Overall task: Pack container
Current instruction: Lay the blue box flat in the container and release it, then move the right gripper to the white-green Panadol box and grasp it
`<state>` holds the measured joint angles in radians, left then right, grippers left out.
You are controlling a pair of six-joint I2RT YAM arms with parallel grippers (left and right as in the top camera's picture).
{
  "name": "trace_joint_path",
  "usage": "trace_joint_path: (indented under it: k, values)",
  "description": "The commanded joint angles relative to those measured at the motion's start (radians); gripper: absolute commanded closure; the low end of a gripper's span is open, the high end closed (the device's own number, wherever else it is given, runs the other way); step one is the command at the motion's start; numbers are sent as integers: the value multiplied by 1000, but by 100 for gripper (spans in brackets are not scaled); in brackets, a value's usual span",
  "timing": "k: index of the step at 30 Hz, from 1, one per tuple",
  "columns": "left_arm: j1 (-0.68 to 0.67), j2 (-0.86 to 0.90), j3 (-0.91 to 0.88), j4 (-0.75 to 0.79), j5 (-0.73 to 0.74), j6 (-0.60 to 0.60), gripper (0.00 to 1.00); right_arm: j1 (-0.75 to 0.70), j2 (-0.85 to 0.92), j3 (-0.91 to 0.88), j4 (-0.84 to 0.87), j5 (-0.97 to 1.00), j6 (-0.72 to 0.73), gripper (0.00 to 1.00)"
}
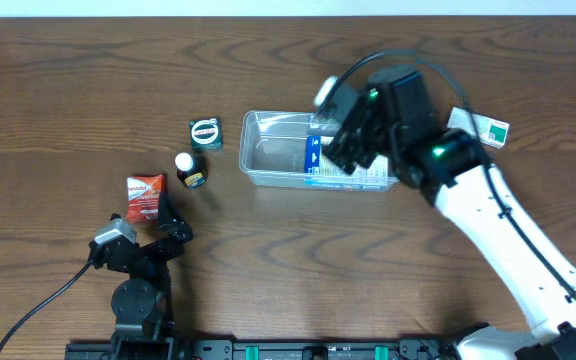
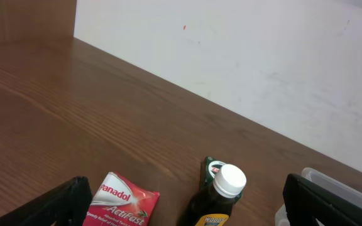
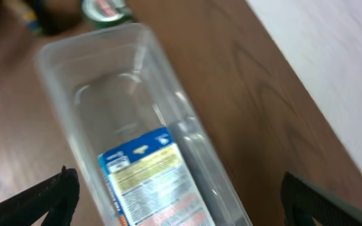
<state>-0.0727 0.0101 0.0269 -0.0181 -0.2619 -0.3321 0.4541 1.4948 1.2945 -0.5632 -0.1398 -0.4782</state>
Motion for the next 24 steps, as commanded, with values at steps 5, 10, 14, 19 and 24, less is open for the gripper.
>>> trace_joint_path:
  k: [5, 10, 14, 19, 24]
  values:
    - [4, -6, -23, -30, -9, 18, 2, -266, 11, 3, 6, 16, 403, 1]
    - [4, -6, -23, -30, -9, 18, 2, -444, 24, 3, 20, 16, 544, 1]
    - [4, -6, -23, -30, -9, 18, 2, -545, 63, 3, 46, 42, 649, 1]
    - [4, -6, -23, -30, -9, 18, 2, -621, 130, 3, 50, 24, 806, 1]
    - [4, -6, -23, -30, -9, 18, 2, -625, 157, 3, 16, -53, 852, 1]
